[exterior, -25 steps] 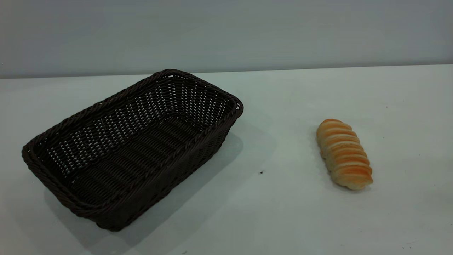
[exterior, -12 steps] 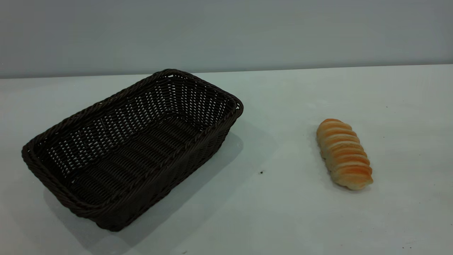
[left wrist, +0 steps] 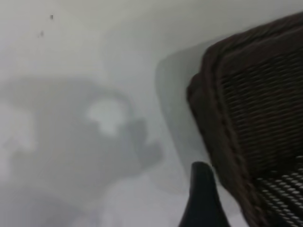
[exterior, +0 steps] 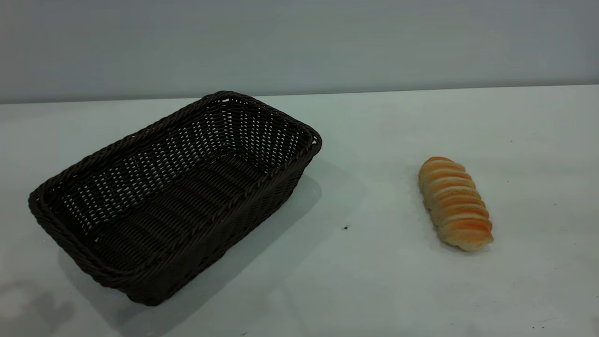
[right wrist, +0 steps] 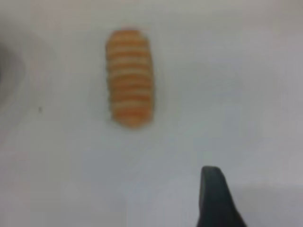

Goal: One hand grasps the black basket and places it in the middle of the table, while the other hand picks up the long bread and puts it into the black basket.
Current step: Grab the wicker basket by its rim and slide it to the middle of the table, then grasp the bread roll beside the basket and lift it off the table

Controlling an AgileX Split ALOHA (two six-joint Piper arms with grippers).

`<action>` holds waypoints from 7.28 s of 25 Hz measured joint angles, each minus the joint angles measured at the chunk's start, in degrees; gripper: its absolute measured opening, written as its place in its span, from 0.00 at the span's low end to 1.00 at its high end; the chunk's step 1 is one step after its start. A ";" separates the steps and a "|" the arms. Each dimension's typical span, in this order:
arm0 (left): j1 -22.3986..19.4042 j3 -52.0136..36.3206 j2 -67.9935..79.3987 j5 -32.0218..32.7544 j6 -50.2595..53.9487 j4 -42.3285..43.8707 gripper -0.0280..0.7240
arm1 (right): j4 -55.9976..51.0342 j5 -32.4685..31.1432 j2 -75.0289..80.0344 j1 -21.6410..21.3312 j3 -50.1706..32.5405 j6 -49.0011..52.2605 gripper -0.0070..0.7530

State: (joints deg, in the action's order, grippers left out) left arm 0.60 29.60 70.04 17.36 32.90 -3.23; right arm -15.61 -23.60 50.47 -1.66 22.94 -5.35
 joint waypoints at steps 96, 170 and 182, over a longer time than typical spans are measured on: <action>16.23 17.44 34.36 -9.08 1.66 26.14 0.22 | -5.65 -0.21 3.36 0.00 0.00 -6.23 0.57; 19.55 25.30 -16.03 5.99 2.85 21.70 0.83 | -78.80 1.68 44.21 0.00 9.33 -78.40 0.57; 19.55 25.30 -27.68 8.61 0.13 21.66 0.83 | -81.64 1.51 60.08 4.11 18.88 -80.88 0.57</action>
State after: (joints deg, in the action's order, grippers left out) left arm 20.16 54.91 42.36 25.96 33.03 18.43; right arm -97.24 -22.08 110.55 2.45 41.82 -86.23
